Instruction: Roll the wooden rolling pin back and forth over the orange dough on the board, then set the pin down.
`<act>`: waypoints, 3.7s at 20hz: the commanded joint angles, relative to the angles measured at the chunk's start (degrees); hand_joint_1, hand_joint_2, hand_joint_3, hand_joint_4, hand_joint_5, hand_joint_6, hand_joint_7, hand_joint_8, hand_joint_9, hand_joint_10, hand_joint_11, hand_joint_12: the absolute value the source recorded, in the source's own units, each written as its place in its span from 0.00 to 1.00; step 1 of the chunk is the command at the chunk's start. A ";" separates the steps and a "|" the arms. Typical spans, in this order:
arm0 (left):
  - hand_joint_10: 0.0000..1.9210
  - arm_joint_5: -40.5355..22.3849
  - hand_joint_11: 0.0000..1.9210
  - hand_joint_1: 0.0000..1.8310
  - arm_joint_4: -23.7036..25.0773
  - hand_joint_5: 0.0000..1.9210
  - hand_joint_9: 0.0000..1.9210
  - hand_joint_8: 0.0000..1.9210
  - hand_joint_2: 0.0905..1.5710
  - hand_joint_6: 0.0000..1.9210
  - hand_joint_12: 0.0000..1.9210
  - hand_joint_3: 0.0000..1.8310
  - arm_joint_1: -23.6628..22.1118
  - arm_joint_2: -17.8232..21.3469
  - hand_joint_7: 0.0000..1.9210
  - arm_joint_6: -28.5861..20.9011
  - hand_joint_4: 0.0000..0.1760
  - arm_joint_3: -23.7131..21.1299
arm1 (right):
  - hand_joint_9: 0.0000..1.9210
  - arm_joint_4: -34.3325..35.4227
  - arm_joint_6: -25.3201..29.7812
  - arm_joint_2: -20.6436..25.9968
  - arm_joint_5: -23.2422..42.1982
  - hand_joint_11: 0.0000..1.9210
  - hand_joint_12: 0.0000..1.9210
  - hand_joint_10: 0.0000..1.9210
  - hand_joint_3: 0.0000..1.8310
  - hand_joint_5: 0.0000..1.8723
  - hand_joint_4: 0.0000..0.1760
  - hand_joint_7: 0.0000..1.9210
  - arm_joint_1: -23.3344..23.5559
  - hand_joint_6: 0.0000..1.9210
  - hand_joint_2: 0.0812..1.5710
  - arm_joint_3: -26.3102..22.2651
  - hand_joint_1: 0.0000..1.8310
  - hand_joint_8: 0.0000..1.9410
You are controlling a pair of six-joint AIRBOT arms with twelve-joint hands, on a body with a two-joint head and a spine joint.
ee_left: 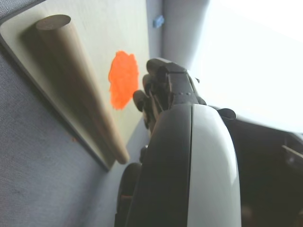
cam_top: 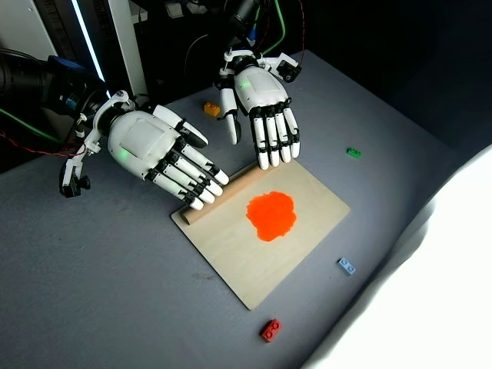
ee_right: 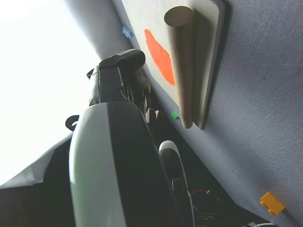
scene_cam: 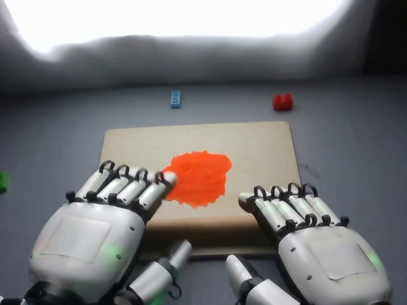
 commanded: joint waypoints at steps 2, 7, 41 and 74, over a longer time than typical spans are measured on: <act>0.00 -5.45 0.00 0.10 4.05 0.07 0.06 0.00 0.80 0.00 0.30 0.00 0.14 -0.09 0.08 -0.01 0.18 0.04 | 0.01 -5.53 0.06 -0.04 4.26 0.00 0.01 0.08 0.03 0.01 0.00 0.06 0.02 0.10 0.81 0.14 0.01 0.00; 0.00 -4.67 0.00 0.09 3.72 0.07 0.06 0.00 0.81 0.00 0.28 0.00 1.23 -0.13 0.07 -0.10 0.17 -0.05 | 0.02 -4.15 -0.18 -0.06 3.73 0.00 0.00 0.05 0.01 0.02 0.00 0.05 -0.57 0.07 0.82 0.14 0.01 0.00; 0.00 2.37 0.00 0.00 2.53 0.00 0.00 0.00 0.84 0.00 0.09 0.00 -0.25 -8.18 0.00 -3.56 0.00 13.81 | 0.01 -4.28 4.44 -9.95 -2.62 0.00 0.00 0.00 0.02 0.02 0.00 0.02 2.17 0.03 0.85 21.74 0.00 0.01; 0.00 2.55 0.00 0.00 -0.70 0.00 0.00 0.00 0.88 0.00 0.12 0.00 -3.09 -11.49 0.00 -3.12 0.00 18.26 | 0.01 -4.28 4.65 -11.29 -4.31 0.00 0.00 0.00 0.01 0.02 0.00 0.03 4.26 0.02 0.85 25.39 0.00 0.00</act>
